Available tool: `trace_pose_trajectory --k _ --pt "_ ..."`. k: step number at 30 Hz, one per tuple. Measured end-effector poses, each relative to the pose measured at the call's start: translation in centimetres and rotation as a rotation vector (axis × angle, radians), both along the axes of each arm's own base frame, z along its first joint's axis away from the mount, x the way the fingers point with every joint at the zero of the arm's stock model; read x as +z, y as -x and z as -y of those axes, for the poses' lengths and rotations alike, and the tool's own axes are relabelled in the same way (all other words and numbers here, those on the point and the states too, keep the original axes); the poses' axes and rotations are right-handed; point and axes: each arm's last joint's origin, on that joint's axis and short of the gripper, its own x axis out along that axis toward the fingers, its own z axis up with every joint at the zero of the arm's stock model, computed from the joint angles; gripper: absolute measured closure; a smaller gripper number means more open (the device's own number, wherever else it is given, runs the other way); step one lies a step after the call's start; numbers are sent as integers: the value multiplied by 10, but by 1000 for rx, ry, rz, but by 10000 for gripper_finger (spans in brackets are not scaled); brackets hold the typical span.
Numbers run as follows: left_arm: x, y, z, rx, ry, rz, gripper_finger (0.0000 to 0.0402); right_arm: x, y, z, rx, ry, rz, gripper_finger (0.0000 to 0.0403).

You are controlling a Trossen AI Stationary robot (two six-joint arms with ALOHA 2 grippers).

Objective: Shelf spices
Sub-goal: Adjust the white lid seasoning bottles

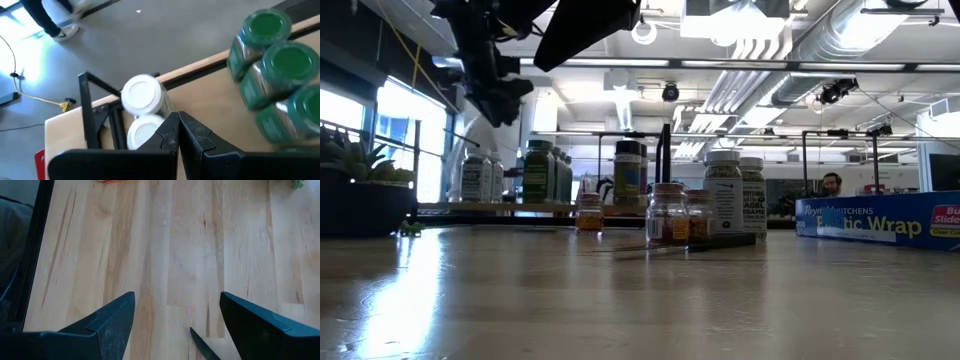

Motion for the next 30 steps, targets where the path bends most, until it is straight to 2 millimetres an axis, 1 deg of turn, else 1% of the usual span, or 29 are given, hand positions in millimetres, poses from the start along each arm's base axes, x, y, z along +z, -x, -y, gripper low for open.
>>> trace_pose_trajectory --k 5,11,14,19,30 --pt "-10 -10 -20 -16 0 32 401 0 0 -1 8 5 0 116" --pt "-30 -14 -37 14 63 -23 401 0 0 0 10 7 -3 116" --pt "-37 -16 -41 21 84 -44 401 0 0 0 10 7 -3 116" --pt "-43 -19 -47 36 72 -80 401 0 0 0 6 4 -2 116" --pt "-43 -14 -53 62 48 -98 401 0 0 -1 1 1 -2 116"
